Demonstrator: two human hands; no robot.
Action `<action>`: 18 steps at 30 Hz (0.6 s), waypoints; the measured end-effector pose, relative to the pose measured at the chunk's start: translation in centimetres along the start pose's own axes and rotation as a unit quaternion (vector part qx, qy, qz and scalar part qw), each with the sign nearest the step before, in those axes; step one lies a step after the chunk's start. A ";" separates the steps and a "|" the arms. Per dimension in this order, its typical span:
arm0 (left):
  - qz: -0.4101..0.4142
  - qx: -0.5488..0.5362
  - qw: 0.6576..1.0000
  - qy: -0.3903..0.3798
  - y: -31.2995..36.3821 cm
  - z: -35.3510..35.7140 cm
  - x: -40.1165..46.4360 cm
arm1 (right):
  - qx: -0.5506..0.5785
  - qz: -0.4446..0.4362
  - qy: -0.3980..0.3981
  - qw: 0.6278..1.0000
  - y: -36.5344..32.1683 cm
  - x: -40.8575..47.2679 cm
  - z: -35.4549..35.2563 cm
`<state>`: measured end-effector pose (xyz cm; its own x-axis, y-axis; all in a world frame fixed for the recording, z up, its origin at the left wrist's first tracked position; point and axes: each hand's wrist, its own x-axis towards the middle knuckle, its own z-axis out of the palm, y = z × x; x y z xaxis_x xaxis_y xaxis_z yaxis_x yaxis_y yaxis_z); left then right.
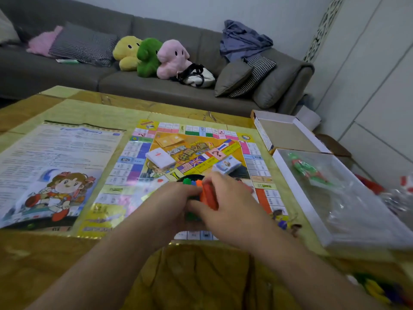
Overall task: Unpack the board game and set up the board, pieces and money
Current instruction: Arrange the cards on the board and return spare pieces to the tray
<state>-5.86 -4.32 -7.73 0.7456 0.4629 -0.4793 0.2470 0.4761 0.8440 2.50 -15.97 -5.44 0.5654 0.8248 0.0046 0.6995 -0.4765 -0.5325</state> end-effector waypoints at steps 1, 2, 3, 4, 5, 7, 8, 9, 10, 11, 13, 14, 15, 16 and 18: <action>-0.004 0.011 1.000 0.004 -0.4 0.3 -0.3 | 0.045 0.002 -0.008 0.999 0.7 -1.1 -0.1; -0.009 0.017 1.000 0.002 -0.6 0.4 -0.6 | 0.082 0.000 0.000 0.997 1.3 -1.9 -0.1; -0.012 0.021 1.000 -0.006 -0.9 0.5 -1.0 | 0.106 0.000 0.018 0.994 1.8 -3.0 -0.2; -0.012 0.024 1.000 -0.010 -1.2 0.6 -1.3 | 0.121 0.000 0.042 0.992 2.3 -3.7 -0.2; -0.009 0.035 0.999 -0.006 -1.4 0.8 -1.7 | 0.133 0.004 0.071 0.989 2.8 -4.6 -0.3; 0.014 0.073 0.997 0.026 -1.7 0.7 -2.3 | 0.130 0.033 0.112 0.985 3.6 -6.1 -0.3; 0.031 0.086 0.995 0.046 -1.7 0.4 -2.5 | 0.117 0.048 0.105 0.986 3.7 -6.5 -0.2; 0.047 0.092 0.993 0.066 -1.7 0.2 -2.9 | 0.097 0.064 0.073 0.991 3.7 -7.2 0.2; 0.061 0.086 0.991 0.079 -1.7 0.0 -3.1 | 0.072 0.073 0.030 0.994 3.5 -7.7 0.7; 0.071 0.074 0.991 0.087 -1.6 -0.2 -3.3 | 0.039 0.077 -0.012 0.996 3.4 -8.2 1.4; 0.080 0.049 0.992 0.080 -1.6 -0.1 -3.7 | -0.042 0.060 -0.063 0.995 2.7 -8.9 2.6; 0.081 0.045 0.993 0.069 -1.7 0.1 -3.8 | -0.074 0.042 -0.074 0.994 2.4 -9.1 3.1; 0.081 0.045 0.994 0.055 -1.8 0.4 -4.0 | -0.092 0.027 -0.082 0.992 2.3 -9.1 3.5; 0.080 0.046 0.995 0.041 -2.0 0.7 -4.1 | -0.101 0.016 -0.087 0.991 2.4 -9.2 3.7; 0.076 0.045 0.996 0.017 -2.3 1.3 -4.1 | -0.102 0.019 -0.085 0.991 2.9 -9.1 3.2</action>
<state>-8.69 -8.28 -7.41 0.7575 0.5506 -0.3507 0.1884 0.3299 0.9250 -2.02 -23.84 -9.68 0.5229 0.8363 -0.1649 0.7631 -0.5454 -0.3466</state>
